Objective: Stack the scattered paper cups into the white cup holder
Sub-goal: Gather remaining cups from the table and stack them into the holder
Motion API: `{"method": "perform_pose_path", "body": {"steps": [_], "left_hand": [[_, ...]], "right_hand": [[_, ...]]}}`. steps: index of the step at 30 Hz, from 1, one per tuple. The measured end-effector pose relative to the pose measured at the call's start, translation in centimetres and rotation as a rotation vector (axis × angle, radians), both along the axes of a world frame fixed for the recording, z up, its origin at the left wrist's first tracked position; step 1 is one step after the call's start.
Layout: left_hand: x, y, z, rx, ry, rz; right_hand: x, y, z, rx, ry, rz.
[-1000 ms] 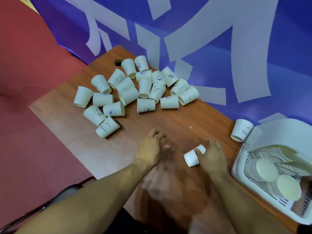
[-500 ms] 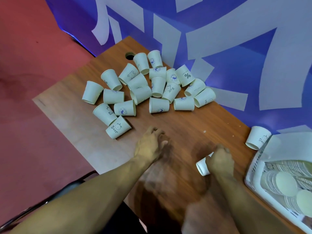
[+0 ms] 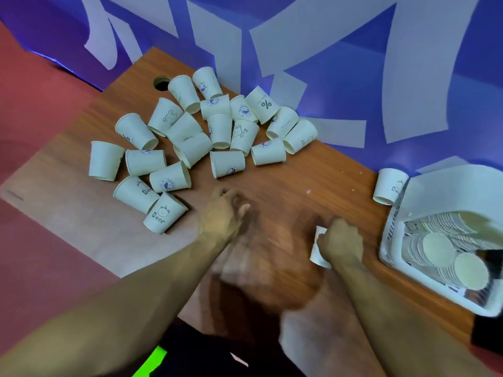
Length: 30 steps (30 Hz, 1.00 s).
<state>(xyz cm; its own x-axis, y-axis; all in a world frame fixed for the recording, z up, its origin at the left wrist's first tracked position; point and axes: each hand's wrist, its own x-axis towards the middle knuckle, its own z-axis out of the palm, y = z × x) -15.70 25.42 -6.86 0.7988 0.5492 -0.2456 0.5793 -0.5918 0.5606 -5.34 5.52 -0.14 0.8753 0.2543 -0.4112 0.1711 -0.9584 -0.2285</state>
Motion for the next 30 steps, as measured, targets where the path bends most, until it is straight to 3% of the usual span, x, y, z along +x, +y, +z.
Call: {"method": "perform_pose_path", "body": {"steps": [3, 12, 19, 25, 30], "left_hand": [[0.7, 1.1, -0.2, -0.039, -0.017, 0.086], [4.2, 4.7, -0.2, -0.107, -0.051, 0.297], [5.8, 5.7, 0.1, -0.112, -0.052, 0.493], [6.8, 5.9, -1.2, -0.137, 0.054, 0.432], [7.2, 5.2, -1.1, -0.117, -0.007, 0.347]], "right_hand": [[0.5, 0.3, -0.6, -0.001, -0.045, 0.023], [1.6, 6.3, -1.3, 0.294, -0.219, 0.218], [2.2, 7.7, -1.6, 0.335, -0.262, 0.268], [2.3, 6.7, -1.3, 0.325, -0.265, 0.226], [2.2, 5.5, -0.7, 0.304, -0.281, 0.196]]}}
